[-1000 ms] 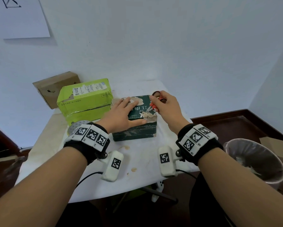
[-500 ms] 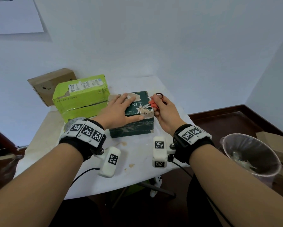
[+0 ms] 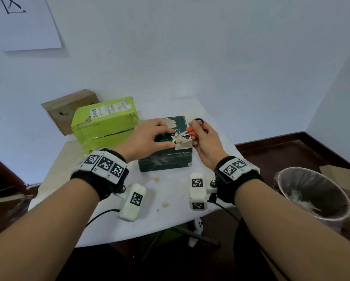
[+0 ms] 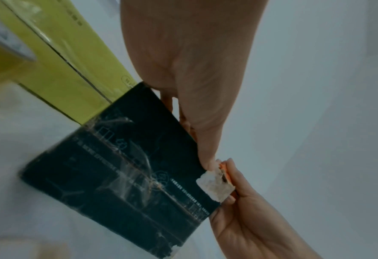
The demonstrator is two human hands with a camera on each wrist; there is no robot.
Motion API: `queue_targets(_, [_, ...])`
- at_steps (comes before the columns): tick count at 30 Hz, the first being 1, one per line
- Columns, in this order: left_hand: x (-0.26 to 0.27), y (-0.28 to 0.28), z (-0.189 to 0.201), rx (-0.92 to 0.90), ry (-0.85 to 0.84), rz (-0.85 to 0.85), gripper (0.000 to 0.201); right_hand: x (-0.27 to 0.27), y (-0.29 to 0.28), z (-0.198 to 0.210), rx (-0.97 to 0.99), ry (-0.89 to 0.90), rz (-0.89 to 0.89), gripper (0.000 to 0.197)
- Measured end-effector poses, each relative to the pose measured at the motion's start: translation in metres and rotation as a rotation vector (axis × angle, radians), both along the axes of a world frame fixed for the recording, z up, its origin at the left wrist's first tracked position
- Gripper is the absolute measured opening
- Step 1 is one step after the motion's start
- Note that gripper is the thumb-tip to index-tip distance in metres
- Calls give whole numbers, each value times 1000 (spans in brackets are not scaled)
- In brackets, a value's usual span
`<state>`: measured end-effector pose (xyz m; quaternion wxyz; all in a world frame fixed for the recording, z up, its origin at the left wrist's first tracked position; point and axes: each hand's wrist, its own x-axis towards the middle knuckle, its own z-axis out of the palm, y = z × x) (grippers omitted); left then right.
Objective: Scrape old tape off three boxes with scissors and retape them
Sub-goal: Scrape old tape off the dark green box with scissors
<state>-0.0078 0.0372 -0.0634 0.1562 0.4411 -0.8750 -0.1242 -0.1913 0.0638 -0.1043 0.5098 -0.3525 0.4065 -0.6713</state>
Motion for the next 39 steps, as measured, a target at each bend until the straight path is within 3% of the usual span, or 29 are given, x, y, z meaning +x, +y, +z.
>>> queue_targets(3, [-1,4,4,161,155,-13,33,0,0,1,1,54,-19,12])
queue_targets(9, [-5,5,12,331,257,43,28,-4,-3,13,9,187,-77,10])
queue_targets(13, [-7,0,12,380,261,54,26,-14,-5,23,-24,308,-167,11])
queue_targets(19, [-8,-4,13,450,304,49,30,-15,-4,38,-158,648,-158,13])
queue_targets(24, [-7,-6,12,460,336,48,30,-7,-5,38,-200,813,-82,17])
queue_targets(27, [-8,-6,11,467,338,47,29,-9,-8,33,-121,710,-91,14])
queue_targets(33, [-8,-6,11,463,328,48,29,-12,-8,11,135,178,-48,14])
queue_targets(39, [-9,-4,12,454,326,38,30,-11,-8,8,175,54,-18,14])
